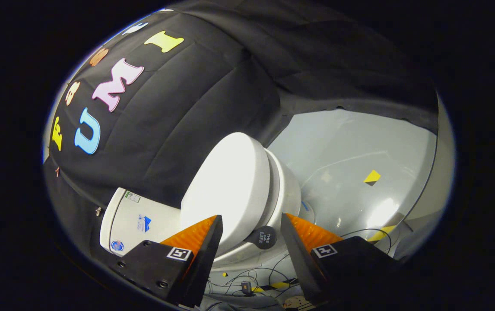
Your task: Open the toilet lid.
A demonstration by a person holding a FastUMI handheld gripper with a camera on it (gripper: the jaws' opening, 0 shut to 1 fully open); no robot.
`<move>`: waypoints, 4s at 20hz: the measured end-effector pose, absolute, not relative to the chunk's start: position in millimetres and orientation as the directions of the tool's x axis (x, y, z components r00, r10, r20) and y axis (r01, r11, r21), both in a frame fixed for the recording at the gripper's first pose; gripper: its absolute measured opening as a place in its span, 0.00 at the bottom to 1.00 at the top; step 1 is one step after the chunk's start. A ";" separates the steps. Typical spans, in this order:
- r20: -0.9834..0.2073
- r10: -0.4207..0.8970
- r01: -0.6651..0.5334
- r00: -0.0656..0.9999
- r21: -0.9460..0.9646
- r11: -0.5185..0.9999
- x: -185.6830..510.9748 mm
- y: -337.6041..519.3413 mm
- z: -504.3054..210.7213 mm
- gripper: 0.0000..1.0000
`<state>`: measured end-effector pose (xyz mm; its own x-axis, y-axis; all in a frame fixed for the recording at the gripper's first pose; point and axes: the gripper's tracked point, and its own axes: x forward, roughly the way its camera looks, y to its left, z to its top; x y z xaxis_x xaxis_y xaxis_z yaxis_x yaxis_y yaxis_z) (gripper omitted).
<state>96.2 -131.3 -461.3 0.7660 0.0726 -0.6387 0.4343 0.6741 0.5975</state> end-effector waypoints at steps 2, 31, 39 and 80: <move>-0.651 0.099 0.444 0.753 0.613 0.653 94.1 -127.2 -479.2 0.84; -0.644 0.102 0.413 0.758 0.595 0.689 109.0 -100.5 -489.2 0.05; -0.579 0.037 0.244 0.815 0.399 0.884 125.7 -60.6 -392.8 0.05; -0.375 0.320 -0.310 0.870 0.089 0.947 127.1 261.9 -266.3 0.05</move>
